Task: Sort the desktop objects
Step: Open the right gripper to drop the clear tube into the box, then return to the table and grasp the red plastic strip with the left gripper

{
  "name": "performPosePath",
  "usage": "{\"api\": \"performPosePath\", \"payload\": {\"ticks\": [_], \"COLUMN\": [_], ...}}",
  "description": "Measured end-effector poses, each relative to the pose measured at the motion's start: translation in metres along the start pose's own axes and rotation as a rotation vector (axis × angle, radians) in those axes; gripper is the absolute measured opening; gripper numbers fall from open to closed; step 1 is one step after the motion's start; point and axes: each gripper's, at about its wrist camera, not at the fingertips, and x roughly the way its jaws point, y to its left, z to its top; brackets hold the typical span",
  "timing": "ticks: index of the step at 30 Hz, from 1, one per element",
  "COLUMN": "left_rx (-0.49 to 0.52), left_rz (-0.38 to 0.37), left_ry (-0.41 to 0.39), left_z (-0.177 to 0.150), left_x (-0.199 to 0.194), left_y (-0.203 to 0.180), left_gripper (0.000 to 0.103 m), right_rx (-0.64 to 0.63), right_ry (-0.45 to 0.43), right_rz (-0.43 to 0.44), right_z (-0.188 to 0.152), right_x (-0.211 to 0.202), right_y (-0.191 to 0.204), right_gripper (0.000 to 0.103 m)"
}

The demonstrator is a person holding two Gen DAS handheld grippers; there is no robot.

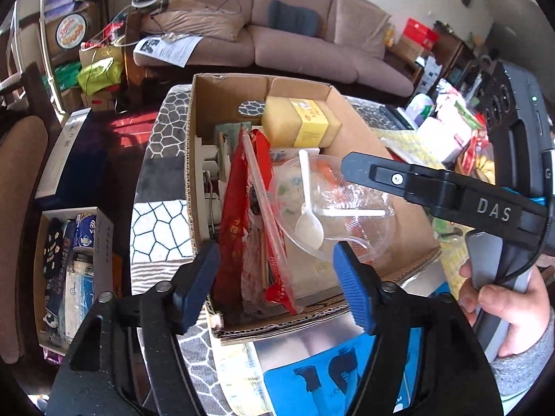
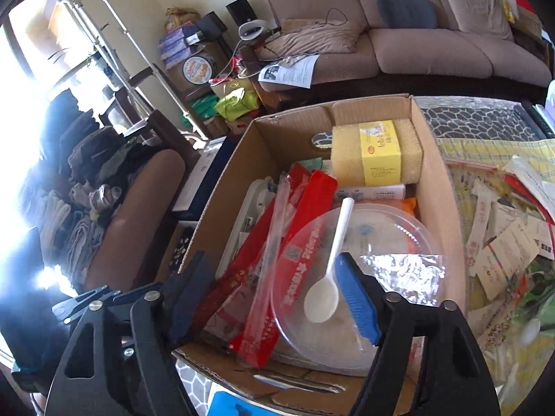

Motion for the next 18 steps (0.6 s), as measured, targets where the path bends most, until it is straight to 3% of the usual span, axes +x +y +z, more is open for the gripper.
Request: {"api": "performPosePath", "payload": {"ticks": [4,8,18], "left_rx": [0.005,-0.010,0.045], "left_rz": [-0.011,-0.027,-0.046], "left_ry": [0.010,0.016,0.016], "left_z": [-0.002,-0.002,-0.002], "left_x": [0.005,0.010,0.015], "left_y": [-0.018,-0.033,-0.092], "left_gripper": [0.080,0.100,0.103], "right_rx": [0.006,0.044,0.091], "right_ry": [-0.007,-0.028,-0.055], "right_rz": [-0.056,-0.081,-0.161], "right_z": [-0.005,-0.013,-0.038], "right_x": [-0.021,-0.045,-0.096], "right_y": [-0.023,-0.053,-0.118], "right_gripper": [0.087,0.096,0.103]}}
